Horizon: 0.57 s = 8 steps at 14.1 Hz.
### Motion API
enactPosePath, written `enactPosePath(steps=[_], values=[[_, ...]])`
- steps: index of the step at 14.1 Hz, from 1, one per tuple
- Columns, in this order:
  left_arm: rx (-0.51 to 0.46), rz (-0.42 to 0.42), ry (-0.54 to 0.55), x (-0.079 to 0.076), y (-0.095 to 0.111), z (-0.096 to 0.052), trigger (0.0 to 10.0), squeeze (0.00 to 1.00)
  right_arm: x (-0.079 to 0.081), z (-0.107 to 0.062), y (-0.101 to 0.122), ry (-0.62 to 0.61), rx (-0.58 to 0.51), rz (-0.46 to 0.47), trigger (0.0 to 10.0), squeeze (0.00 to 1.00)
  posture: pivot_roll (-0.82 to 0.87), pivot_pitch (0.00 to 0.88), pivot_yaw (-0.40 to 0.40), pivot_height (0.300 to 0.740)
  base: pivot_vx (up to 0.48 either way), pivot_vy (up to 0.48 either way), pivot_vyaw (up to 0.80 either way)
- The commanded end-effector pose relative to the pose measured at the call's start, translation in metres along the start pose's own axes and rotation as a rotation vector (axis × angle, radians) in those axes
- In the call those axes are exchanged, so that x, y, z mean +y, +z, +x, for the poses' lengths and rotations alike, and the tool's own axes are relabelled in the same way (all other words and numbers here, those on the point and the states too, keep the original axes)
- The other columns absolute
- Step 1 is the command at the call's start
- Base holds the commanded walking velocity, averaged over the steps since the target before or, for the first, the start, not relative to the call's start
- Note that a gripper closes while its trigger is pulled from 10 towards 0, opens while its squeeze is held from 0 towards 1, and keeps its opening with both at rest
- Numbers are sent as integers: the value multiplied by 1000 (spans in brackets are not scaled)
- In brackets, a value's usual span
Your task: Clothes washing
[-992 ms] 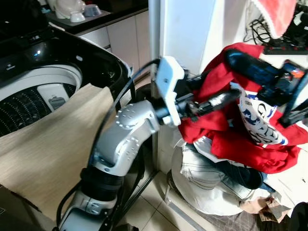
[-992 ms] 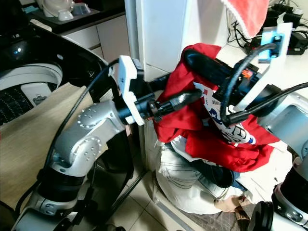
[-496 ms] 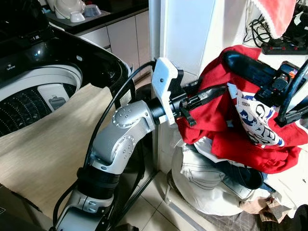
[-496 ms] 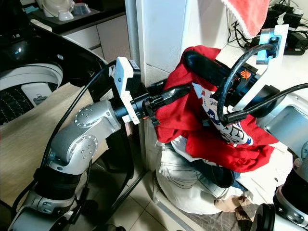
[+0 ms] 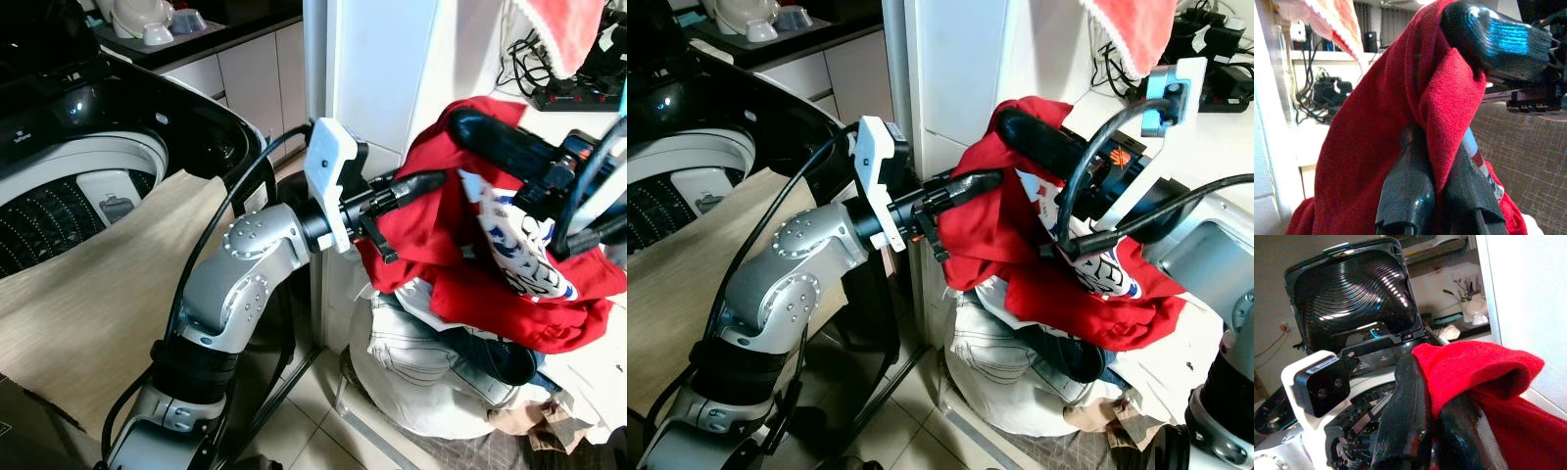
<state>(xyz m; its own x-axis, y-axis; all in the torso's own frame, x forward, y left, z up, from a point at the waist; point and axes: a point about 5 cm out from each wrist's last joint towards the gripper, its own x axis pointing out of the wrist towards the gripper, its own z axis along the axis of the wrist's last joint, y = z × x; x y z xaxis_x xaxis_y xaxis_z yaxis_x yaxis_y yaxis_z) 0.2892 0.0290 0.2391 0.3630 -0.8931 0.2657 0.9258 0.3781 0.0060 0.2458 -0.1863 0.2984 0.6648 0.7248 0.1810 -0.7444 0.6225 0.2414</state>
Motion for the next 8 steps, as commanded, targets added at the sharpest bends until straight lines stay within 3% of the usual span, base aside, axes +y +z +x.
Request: enactPosePath(steps=[1,2,4,5,6,7,8], values=[[-9,19,40,7,3,-3,0,0,4,1,2,14,-8,-29,10000,651,-186,0,64,740,0,0,0],[-11,30,69,12,5,-4,0,0,2,0,2,10,-19,-10,10000,1000,-186,0,64,740,0,0,0],[-11,87,181,35,12,-16,0,0,0,-2,6,-23,-39,-41,10000,1000,-175,0,64,740,0,0,0],[4,134,240,49,19,-27,0,0,2,-2,9,-20,-50,-69,10000,0,-176,0,69,740,0,0,0],[17,183,293,60,27,-35,0,0,6,-3,8,-3,-39,-82,10000,0,-176,0,70,740,0,0,0],[36,489,560,106,82,-61,0,0,9,-3,-6,-11,42,-119,10000,0,-173,0,68,740,0,0,0],[-7,697,732,123,126,-75,0,0,9,-2,-10,-9,53,-117,10000,0,-173,0,68,740,0,0,0]])
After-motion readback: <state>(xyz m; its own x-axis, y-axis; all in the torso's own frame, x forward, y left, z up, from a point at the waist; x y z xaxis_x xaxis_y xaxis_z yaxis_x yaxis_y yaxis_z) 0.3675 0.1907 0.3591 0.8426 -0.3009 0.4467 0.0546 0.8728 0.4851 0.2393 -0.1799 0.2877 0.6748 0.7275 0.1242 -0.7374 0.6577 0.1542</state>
